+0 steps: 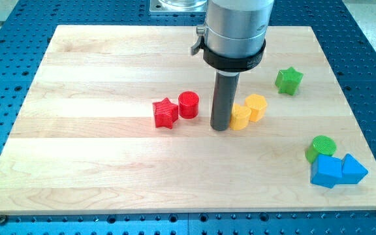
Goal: Move the green circle into the green star
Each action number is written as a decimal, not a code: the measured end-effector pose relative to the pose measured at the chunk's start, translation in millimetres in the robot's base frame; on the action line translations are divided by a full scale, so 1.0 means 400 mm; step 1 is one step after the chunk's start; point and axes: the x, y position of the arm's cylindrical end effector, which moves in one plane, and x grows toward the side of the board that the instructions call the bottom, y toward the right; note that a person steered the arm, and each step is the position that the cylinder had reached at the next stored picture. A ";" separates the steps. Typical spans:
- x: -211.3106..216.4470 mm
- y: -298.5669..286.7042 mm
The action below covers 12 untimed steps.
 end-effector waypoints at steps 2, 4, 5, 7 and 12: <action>0.015 0.377; 0.200 0.643; 0.253 0.562; 0.195 0.484; 0.149 0.218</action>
